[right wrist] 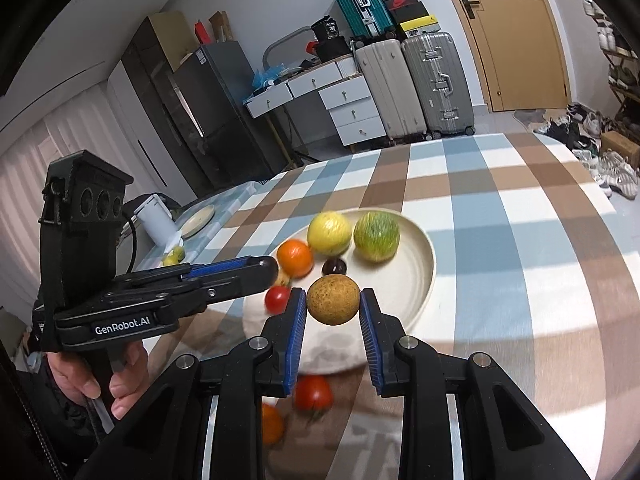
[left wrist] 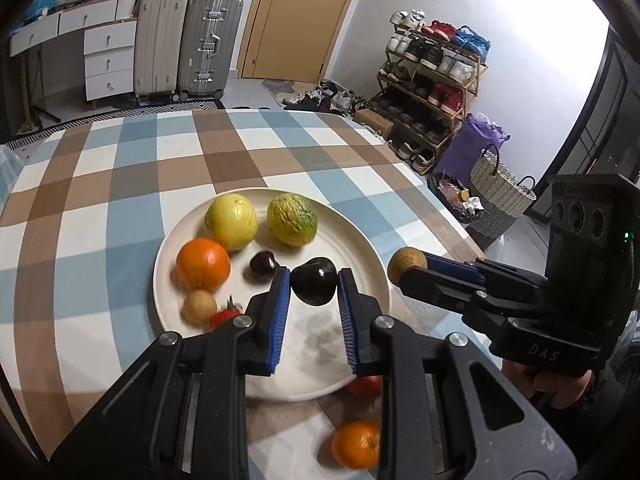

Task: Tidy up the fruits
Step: 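Carry the plum and kiwi onto the white plate and open both grippers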

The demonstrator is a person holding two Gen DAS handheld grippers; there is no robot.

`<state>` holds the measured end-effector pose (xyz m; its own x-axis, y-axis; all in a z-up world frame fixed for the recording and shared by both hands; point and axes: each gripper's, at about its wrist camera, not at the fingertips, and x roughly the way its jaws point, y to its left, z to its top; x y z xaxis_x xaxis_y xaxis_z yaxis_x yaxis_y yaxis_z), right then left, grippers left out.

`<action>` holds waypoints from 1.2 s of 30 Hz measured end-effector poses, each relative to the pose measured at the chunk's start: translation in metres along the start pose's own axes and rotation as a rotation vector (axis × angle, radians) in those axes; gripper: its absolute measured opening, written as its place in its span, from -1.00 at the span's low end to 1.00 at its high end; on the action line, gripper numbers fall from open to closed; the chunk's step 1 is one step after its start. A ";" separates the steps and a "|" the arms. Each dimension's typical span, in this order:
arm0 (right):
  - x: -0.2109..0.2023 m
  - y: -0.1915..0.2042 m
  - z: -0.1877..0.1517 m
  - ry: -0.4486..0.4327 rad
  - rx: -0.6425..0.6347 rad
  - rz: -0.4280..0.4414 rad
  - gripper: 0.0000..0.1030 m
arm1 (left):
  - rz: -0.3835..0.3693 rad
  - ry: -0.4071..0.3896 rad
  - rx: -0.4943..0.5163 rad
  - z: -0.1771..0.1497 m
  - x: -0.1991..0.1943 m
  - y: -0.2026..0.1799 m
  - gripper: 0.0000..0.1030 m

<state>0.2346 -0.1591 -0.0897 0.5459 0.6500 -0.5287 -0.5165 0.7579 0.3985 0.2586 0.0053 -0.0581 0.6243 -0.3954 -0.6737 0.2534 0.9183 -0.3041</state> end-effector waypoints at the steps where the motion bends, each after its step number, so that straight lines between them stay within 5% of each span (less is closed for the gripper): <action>1: 0.003 -0.002 0.003 0.000 -0.002 -0.004 -0.47 | 0.002 0.004 0.000 0.004 0.005 0.002 -0.59; 27: 0.068 -0.038 0.023 0.113 0.047 -0.061 -0.46 | -0.020 0.091 -0.017 0.026 0.077 0.015 -0.57; 29: 0.069 -0.038 0.024 0.117 0.048 -0.064 -0.44 | -0.018 0.089 -0.023 0.026 0.075 0.016 -0.50; 36: 0.045 -0.037 0.028 0.054 0.060 -0.062 0.07 | -0.022 0.024 -0.040 0.027 0.043 0.015 0.20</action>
<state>0.2961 -0.1563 -0.1072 0.5386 0.5991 -0.5924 -0.4416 0.7995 0.4071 0.3092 0.0023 -0.0733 0.6007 -0.4161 -0.6826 0.2369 0.9082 -0.3450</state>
